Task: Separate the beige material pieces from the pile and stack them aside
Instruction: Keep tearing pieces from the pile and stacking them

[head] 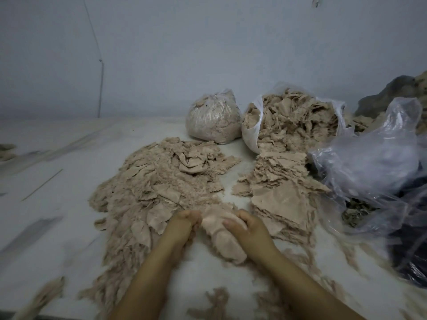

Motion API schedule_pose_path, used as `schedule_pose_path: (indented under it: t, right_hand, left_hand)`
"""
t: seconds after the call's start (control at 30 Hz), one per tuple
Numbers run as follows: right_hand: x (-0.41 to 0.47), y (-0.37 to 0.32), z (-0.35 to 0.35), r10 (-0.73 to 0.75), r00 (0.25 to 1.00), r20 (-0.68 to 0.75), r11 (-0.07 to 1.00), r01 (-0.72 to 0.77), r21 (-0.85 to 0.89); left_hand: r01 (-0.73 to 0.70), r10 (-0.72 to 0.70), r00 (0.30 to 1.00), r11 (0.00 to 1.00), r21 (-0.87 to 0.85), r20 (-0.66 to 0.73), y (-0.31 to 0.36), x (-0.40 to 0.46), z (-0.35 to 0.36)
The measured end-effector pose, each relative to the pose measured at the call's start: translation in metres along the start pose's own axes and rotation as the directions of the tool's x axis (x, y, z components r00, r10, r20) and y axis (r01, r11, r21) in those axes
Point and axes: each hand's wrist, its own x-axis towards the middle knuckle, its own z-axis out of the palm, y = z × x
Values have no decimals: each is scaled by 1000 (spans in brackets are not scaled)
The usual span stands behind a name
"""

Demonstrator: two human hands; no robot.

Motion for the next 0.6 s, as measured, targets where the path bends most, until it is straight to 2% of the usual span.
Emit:
schedule_pose_path:
  t: [0.1,0.13,0.2,0.27,0.33,0.47,0.6]
  right_hand:
    - [-1,1,-8,16,1000,-11,992,-14,129]
    - [-1,1,-10,13,999,38,990,-18,141]
    - [-2,0,-9,-16,989,149,995,1,98]
    - [-4,-2,-6,-29,982,184,996,13,88]
    - [-5,-1,-5,-43,986,163,994,25,108]
    - [-13,-2,-4,-44,990,135,989,23,147]
    - [-15,4,-6,-4,995,-99,998,10,56]
  left_hand:
    - [-166,191,969,973,159,-158,-4,6,-5]
    - [-250,283,949,944,216,-138,-3,4,-3]
    - [-406,417,909,879,249,10,-1,0,8]
    - [-462,420,884,853,242,205,-1,-2,19]
    - [-452,386,863,878,157,324,-2,-2,25]
    - [-420,373,873,902,97,314,-6,-3,29]
    - [-425,380,879,898,112,288,-3,-2,29]
